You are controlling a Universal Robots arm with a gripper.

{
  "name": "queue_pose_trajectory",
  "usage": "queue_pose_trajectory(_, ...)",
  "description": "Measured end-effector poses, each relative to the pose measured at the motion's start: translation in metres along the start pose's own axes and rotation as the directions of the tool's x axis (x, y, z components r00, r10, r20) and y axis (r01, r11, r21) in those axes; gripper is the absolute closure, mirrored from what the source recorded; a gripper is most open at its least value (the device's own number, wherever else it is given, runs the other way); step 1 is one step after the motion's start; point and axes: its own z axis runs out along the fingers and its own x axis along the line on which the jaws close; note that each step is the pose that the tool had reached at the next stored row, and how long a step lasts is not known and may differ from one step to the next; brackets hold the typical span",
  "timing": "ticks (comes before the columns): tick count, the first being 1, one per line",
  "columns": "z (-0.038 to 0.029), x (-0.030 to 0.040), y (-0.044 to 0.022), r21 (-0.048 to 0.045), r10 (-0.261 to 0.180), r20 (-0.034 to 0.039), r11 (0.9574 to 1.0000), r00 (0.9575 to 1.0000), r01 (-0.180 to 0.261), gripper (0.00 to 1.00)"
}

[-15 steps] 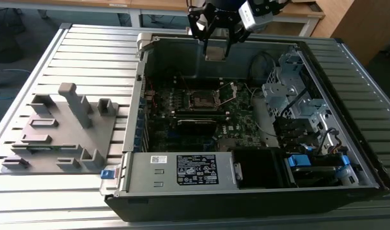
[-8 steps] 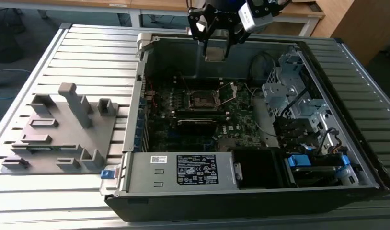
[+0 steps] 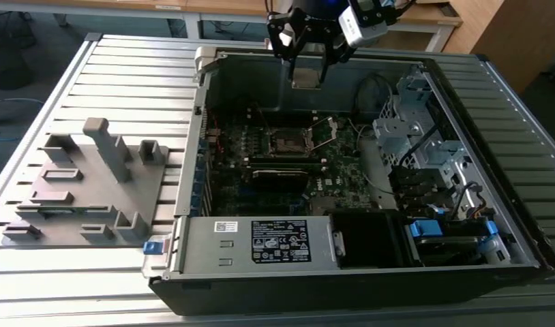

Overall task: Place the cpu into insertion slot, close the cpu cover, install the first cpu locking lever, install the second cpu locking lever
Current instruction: 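Place the cpu into insertion slot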

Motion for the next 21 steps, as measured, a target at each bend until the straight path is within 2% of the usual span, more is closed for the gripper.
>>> queue_pose_trajectory(21,0.0025,0.0,-0.0002,0.0001,0.0,0.0,1.0,1.0,0.0,0.46)
